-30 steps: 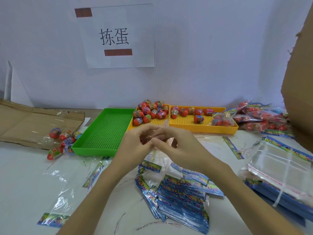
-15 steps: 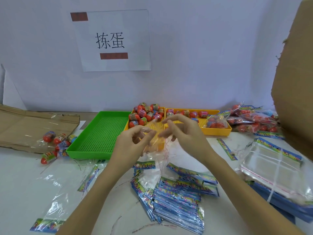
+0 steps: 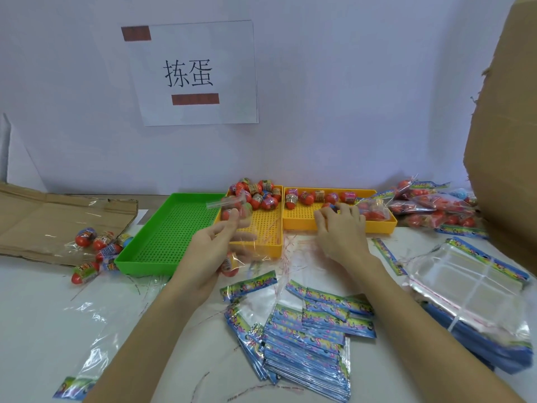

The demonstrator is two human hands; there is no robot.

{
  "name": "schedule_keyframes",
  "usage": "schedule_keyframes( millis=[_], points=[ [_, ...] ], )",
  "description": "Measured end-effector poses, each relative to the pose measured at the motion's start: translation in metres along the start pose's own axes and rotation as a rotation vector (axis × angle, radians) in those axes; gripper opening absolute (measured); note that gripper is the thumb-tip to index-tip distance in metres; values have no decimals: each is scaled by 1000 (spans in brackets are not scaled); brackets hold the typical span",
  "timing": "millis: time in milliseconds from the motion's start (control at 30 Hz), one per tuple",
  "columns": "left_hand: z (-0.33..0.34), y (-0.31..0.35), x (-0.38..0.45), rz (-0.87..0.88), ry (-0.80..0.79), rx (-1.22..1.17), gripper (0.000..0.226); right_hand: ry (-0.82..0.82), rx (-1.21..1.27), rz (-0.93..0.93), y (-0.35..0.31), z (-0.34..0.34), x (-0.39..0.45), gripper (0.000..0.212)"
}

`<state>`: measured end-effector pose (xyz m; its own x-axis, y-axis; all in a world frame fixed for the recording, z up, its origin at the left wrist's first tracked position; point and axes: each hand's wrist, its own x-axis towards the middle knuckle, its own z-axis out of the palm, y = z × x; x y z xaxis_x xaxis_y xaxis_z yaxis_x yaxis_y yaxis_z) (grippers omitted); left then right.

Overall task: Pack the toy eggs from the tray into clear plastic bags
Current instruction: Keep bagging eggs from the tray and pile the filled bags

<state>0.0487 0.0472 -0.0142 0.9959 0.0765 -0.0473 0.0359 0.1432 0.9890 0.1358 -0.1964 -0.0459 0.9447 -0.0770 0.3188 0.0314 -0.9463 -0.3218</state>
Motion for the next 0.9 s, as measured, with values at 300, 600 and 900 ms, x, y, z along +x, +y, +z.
schedule_keyframes(
  millis=[300, 600, 900],
  points=[
    [0, -6, 1, 24, -169, 99, 78, 279, 525, -211, -20, -25, -22, 19],
    [4, -12, 0, 178, -183, 312, 43, 204, 1012, -426, -60, -63, -58, 24],
    [5, -14, 2, 318, -272, 365, 43, 114, 463, -636, -59, -54, -62, 32]
  ],
)
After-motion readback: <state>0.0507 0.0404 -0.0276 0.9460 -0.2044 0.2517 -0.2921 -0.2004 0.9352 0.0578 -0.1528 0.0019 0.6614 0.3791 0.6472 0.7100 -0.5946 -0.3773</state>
